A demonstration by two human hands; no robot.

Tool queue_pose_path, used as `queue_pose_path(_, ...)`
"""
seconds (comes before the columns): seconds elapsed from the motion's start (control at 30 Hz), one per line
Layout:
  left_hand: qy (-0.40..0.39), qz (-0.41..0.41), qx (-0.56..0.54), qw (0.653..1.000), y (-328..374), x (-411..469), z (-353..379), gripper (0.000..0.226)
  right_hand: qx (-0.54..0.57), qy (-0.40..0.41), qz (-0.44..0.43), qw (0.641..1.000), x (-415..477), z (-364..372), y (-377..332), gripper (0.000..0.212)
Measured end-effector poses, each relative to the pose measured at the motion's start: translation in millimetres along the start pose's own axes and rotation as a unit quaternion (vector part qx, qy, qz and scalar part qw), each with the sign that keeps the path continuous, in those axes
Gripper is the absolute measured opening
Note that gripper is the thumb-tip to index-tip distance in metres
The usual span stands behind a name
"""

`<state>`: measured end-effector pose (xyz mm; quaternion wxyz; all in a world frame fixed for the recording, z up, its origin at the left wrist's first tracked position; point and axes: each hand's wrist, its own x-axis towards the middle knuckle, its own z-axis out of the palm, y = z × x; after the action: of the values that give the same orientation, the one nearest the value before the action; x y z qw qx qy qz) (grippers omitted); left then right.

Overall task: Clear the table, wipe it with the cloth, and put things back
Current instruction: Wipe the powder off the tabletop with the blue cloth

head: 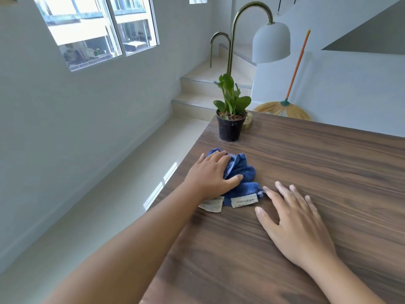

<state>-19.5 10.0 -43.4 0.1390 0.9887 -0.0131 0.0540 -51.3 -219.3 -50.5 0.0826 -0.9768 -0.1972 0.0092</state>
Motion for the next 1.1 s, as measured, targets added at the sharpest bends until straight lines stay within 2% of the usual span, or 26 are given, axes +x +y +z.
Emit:
queue_pose_path(0.2, 0.004, -0.067, 0.02, 0.998, -10, -127, -20, 0.082, 0.006, -0.005, 0.0, 1.0, -1, 0, 0, 0.068)
queue_pose_path(0.37, 0.04, -0.165, 0.026, 0.985, 10, -227, -28, 0.09, 0.008, -0.012, -0.001, 1.0, -2, 1, -1, 0.066)
queue_pose_path(0.47, 0.03, -0.185, 0.03, 0.982, 7, -224, -28, 0.097, 0.005, -0.011, 0.001, 1.0, -2, 2, -2, 0.066)
queue_pose_path(0.57, 0.036, -0.17, 0.025, 0.985, -6, -175, -25, 0.097, 0.005, -0.013, 0.004, 1.0, -1, 2, -3, 0.066)
queue_pose_path(0.7, 0.019, -0.133, 0.037, 0.99, 8, -111, -10, 0.079, 0.011, -0.009, 0.003, 1.0, -2, 0, -2, 0.063)
queue_pose_path(0.87, 0.04, -0.058, 0.029, 0.997, 41, -182, -10, 0.086, 0.013, -0.007, 0.002, 1.0, -3, -2, 1, 0.061)
queue_pose_path(0.97, 0.034, -0.096, 0.041, 0.994, 13, -223, -25, 0.091, 0.023, -0.011, -0.001, 1.0, -4, -2, 2, 0.06)
queue_pose_path(1.1, 0.032, -0.192, 0.04, 0.98, -11, -201, -36, 0.086, 0.058, 0.004, 0.007, 0.998, -8, -5, 8, 0.056)
